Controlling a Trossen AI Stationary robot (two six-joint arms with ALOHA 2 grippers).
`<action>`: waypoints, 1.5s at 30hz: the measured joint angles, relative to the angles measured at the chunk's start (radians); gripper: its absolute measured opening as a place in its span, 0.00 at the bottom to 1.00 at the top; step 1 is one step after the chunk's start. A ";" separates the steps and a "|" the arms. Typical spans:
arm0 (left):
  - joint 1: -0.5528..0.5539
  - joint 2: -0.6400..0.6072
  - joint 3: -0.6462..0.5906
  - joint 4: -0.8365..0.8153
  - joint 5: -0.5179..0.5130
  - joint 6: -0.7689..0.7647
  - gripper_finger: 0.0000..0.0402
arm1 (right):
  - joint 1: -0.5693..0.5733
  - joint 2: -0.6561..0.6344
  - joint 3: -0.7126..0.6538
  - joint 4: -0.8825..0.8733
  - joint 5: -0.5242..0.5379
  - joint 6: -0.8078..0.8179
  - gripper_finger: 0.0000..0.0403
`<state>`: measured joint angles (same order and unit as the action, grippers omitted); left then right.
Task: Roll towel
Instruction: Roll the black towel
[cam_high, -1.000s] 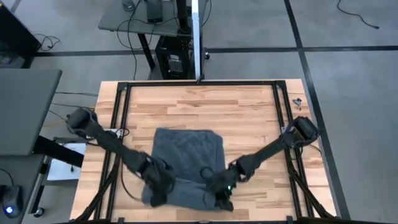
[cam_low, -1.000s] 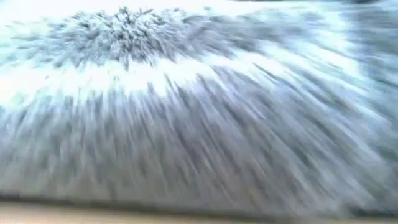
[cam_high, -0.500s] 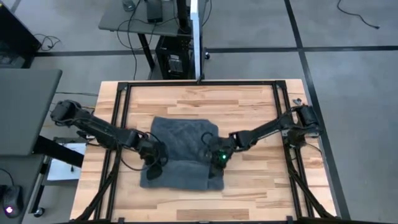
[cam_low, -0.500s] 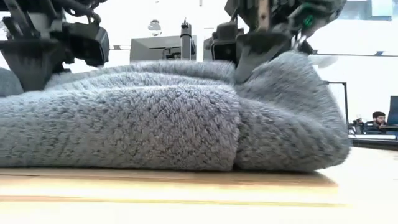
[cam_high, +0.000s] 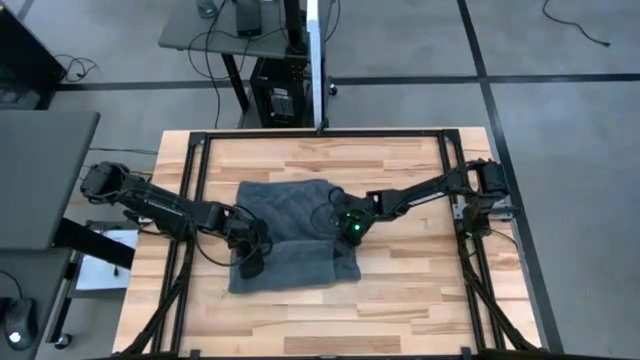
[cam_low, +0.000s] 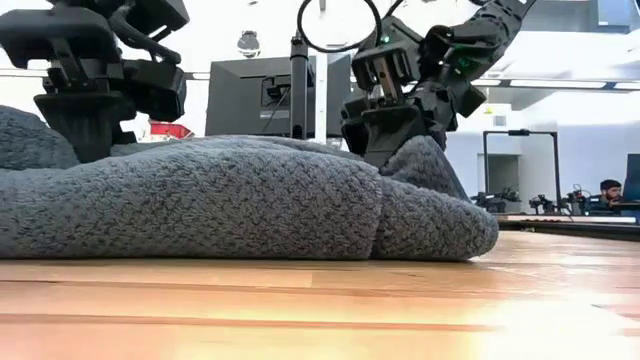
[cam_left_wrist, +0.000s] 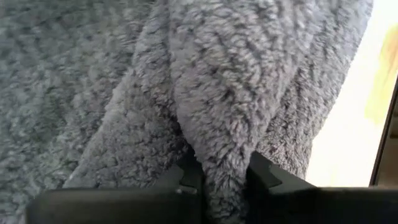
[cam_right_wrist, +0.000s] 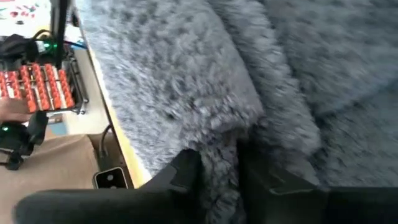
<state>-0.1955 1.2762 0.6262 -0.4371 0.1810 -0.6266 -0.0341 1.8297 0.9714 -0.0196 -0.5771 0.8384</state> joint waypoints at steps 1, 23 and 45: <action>0.010 -0.001 0.000 -0.008 0.005 -0.001 0.16 | -0.013 0.000 0.000 0.000 -0.017 -0.011 0.27; 0.152 -0.288 0.150 -0.412 -0.339 0.083 0.27 | -0.136 -0.145 0.011 0.361 -0.080 -0.019 0.53; 0.151 -0.323 0.303 -0.500 -0.327 0.222 0.27 | 0.022 -0.022 0.261 0.336 -0.047 -0.049 0.39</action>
<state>-0.0441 0.9529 0.9293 -0.9370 -0.1463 -0.4046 -0.0119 1.8073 1.2328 0.3163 -0.6237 0.7898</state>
